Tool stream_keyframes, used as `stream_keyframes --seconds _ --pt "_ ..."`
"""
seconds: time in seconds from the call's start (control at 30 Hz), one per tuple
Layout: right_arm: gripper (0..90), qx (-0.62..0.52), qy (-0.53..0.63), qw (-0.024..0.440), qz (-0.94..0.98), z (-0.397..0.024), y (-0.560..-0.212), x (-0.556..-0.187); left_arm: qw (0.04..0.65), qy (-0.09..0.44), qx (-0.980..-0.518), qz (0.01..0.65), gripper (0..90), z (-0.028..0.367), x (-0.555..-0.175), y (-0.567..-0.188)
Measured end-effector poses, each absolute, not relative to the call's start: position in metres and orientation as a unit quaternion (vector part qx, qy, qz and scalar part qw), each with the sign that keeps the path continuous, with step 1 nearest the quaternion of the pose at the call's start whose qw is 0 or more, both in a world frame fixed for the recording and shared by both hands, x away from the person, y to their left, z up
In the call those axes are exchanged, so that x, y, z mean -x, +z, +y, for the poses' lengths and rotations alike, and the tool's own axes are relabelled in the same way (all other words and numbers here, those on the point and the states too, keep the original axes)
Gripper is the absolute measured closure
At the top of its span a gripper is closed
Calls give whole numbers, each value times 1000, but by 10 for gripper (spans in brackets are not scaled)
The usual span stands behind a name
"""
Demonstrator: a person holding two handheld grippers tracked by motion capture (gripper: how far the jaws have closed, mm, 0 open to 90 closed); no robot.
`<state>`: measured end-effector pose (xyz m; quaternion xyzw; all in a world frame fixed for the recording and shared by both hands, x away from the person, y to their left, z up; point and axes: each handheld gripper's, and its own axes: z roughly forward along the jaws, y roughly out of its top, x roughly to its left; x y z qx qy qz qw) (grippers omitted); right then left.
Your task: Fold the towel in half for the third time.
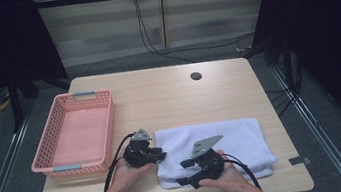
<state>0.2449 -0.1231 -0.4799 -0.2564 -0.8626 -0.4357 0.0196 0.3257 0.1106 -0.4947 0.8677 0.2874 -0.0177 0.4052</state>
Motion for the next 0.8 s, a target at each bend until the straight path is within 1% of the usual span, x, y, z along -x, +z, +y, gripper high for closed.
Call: stream_keyframes --seconds 0.07,0.1,0.13,0.17,0.23,0.33,0.4,0.43,0.5,0.7,0.73,0.8 --pt "391 248 -434 23 -866 -109 -482 -251 413 -18 -863 292 656 111 -326 -493" --pt "411 240 -430 21 -870 -103 -482 -253 415 -15 -862 291 647 112 -327 -491" --pt "433 237 -428 16 -872 -98 -482 -256 422 -14 -859 289 651 113 -328 -490" --pt "434 235 -432 21 -870 -94 -483 -259 428 -8 -856 289 655 115 -328 -488" --pt "427 228 -429 31 -874 -86 -488 -262 439 -14 -847 301 648 120 -331 -487" --pt "378 219 -412 24 -884 -79 -494 -260 436 -8 -843 314 632 124 -334 -487" --pt "337 212 -408 13 -888 -77 -496 -255 434 -7 -844 315 627 126 -335 -487" --pt "332 211 -403 7 -890 -75 -498 -252 437 -7 -841 319 623 126 -335 -487" --pt "332 207 -400 -21 -892 -73 -500 -244 439 -8 -840 319 616 125 -334 -487" --pt "349 176 -388 -72 -902 -69 -503 -235 443 -1 -834 330 585 127 -341 -488" --pt "349 173 -385 -79 -903 -69 -503 -234 442 2 -830 339 577 127 -345 -487" --pt "355 171 -384 -77 -904 -69 -503 -234 448 5 -824 346 554 128 -351 -486"
